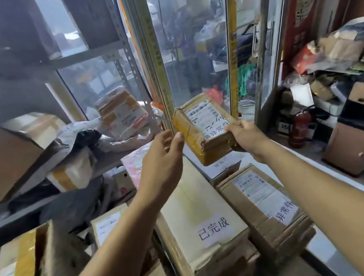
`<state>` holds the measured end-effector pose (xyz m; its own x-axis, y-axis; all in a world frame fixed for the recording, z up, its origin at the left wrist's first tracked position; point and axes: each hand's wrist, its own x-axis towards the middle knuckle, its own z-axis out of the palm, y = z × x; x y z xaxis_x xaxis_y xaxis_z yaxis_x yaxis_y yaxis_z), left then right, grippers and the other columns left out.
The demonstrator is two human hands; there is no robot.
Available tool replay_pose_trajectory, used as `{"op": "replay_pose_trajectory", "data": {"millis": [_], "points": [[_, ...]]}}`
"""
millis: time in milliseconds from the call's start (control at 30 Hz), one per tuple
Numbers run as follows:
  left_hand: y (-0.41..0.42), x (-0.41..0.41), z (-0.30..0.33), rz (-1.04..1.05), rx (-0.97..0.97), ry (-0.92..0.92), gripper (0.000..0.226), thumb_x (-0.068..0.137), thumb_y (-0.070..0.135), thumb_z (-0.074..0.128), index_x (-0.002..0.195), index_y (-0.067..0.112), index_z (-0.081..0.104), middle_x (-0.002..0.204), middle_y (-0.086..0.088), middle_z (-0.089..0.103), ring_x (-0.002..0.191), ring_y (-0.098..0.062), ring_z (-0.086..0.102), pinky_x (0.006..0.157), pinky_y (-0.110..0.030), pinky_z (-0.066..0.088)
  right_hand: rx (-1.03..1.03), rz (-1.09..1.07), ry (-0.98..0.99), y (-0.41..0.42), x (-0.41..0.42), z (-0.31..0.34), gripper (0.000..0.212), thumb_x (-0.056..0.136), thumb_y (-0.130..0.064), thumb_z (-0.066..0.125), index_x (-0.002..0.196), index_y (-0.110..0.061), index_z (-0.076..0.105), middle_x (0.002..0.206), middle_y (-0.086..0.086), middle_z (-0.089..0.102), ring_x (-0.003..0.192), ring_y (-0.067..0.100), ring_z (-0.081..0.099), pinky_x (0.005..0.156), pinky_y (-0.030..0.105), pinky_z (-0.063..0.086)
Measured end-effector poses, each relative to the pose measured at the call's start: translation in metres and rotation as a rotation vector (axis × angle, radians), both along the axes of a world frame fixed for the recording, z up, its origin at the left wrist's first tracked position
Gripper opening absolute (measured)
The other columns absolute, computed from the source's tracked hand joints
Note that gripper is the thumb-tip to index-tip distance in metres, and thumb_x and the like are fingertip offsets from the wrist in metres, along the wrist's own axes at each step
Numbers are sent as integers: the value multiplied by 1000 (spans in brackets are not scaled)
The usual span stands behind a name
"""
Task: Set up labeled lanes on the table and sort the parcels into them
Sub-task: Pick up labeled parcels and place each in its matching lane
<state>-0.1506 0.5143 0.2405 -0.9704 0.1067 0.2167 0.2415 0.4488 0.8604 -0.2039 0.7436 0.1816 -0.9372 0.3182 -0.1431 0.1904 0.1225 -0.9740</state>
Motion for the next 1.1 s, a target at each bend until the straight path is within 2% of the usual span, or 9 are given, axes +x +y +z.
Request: {"op": "replay_pose_trajectory", "data": {"millis": [133,333,433,600,667,767,867,967,1100], "points": [[-4,-3,-12,-9,32,-54,47,100,46,45,138,20,53,123,14,57,108,-3,54,101,-38,48,38,-14,-107,-6,-18,-33,60,64,-57,53,107,-16,55,114,14,63,105,34,62,93,57,53],[-11,-6,-22,1,30,-89,36,101,45,44,131,30,55,96,36,52,92,18,51,88,-24,45,150,-6,-167,-9,-23,-57,36,89,-47,51,105,-17,62,108,8,66,103,27,60,97,47,50],[-15,-5,-25,3,33,-87,32,102,45,42,128,32,55,96,35,53,96,14,53,91,-26,46,167,-23,-155,-6,-27,-59,30,92,-44,51,101,-17,63,104,7,67,100,25,61,92,42,52],[-23,-1,-29,20,28,-107,31,100,48,42,124,34,55,106,21,58,110,-7,57,101,-41,48,254,-69,-154,-2,-29,-57,34,94,-42,50,110,-15,63,110,10,66,103,28,58,91,39,48],[-25,1,-29,20,45,-117,25,100,47,43,120,37,54,104,24,58,110,-6,57,102,-41,48,259,-73,-161,-2,-28,-57,41,95,-43,49,118,-12,63,115,11,66,106,29,58,95,41,48],[-22,3,-27,-2,35,-102,36,100,48,44,129,30,55,111,18,57,110,-6,55,101,-40,49,235,-43,-182,-4,-23,-57,49,97,-48,49,129,-13,59,122,11,64,113,30,57,98,42,48],[-19,4,-27,-30,13,-81,44,100,49,44,137,27,52,116,19,53,109,-3,53,96,-33,48,263,-72,-173,-6,-17,-53,57,97,-52,49,139,-14,50,134,11,59,119,30,55,92,37,46],[-20,6,-28,-44,25,-92,45,99,50,45,138,27,51,117,19,52,108,-2,52,94,-29,46,404,-118,-163,-7,-6,-46,66,97,-50,49,151,-14,34,150,13,45,134,34,45,96,38,41],[-30,15,-25,-52,34,-69,44,100,48,45,138,27,51,122,16,55,110,-4,53,99,-34,47,620,-151,-2,-21,16,-26,64,97,-43,51,151,-14,34,150,17,44,137,35,40,106,44,39]]}}
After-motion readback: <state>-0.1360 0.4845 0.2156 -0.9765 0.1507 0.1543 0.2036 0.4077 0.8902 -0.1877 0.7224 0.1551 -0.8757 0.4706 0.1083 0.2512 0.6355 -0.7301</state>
